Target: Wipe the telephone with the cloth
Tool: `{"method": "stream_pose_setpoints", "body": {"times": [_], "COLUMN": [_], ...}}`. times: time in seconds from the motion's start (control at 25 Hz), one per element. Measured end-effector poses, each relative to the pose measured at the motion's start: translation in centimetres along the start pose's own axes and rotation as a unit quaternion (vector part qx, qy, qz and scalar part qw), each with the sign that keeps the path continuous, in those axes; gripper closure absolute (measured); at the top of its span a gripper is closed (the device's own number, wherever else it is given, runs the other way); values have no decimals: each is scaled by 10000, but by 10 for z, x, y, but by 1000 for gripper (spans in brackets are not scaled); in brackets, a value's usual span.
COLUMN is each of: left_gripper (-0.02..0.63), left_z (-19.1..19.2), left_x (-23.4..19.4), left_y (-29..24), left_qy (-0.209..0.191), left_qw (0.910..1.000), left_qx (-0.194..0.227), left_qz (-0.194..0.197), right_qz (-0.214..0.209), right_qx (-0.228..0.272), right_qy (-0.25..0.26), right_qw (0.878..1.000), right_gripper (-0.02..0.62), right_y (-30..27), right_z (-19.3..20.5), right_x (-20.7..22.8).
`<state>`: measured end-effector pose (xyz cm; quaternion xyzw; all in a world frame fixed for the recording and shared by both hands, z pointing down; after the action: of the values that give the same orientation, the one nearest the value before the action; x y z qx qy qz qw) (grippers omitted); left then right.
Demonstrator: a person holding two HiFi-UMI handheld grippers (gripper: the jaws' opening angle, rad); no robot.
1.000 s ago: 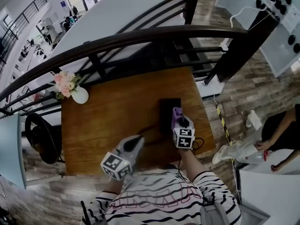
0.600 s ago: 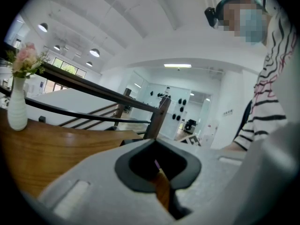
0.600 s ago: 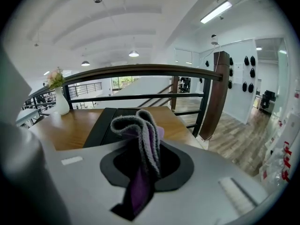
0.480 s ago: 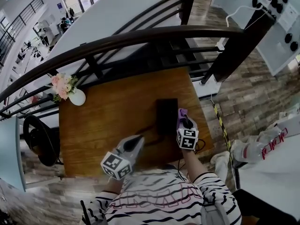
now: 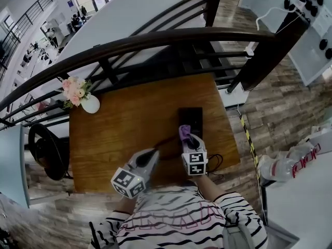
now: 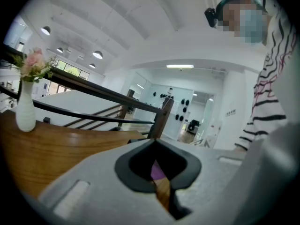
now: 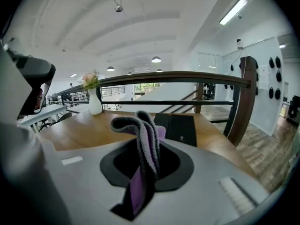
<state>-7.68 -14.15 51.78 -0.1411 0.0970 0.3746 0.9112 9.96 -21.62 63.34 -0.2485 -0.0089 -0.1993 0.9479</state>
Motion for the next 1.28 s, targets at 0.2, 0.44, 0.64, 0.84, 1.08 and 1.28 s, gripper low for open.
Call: {"method": "stream_pose_setpoints", "body": {"times": [0.2,0.44,0.64,0.84,1.08,1.28], "left_gripper": [607,607,607,606,607,607], "left_z": [0,2,3,3,3,4], "left_x": [-4,-6,-2,7,17,24], "left_y": [10,11,0,-13,-28,-40], "left_qy": [-25,-43,-45,-67,-65,-55], "left_qw": [10000,9999,9997,9992,9987,9984], "left_qx": [-36,-105,-134,-155,-192,-162], "left_qz": [-37,23,186,361,470,542], "right_qz": [-278,-107,102,371,688,810], "right_qx": [-298,-395,-402,-441,-502,-537], "right_qy": [75,123,54,-17,-63,-64], "right_qw": [9991,9991,9991,9983,9963,9952], "right_gripper": [545,545,545,544,545,543], "right_y": [-14,-20,-13,-2,14,19], "right_z": [16,26,29,34,40,44], "right_x": [-33,-23,-4,22,59,76]}}
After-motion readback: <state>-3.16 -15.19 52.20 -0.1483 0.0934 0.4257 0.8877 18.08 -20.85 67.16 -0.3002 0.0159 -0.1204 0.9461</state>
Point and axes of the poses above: the fingertips, and each gripper's own axes: y backward along the fingers, x to its right, z out of its underside, the point moved 6 cm from there along y, backward along the fingers, and after that the axes turned 4 degrees about -y, right-handed, at the moved point
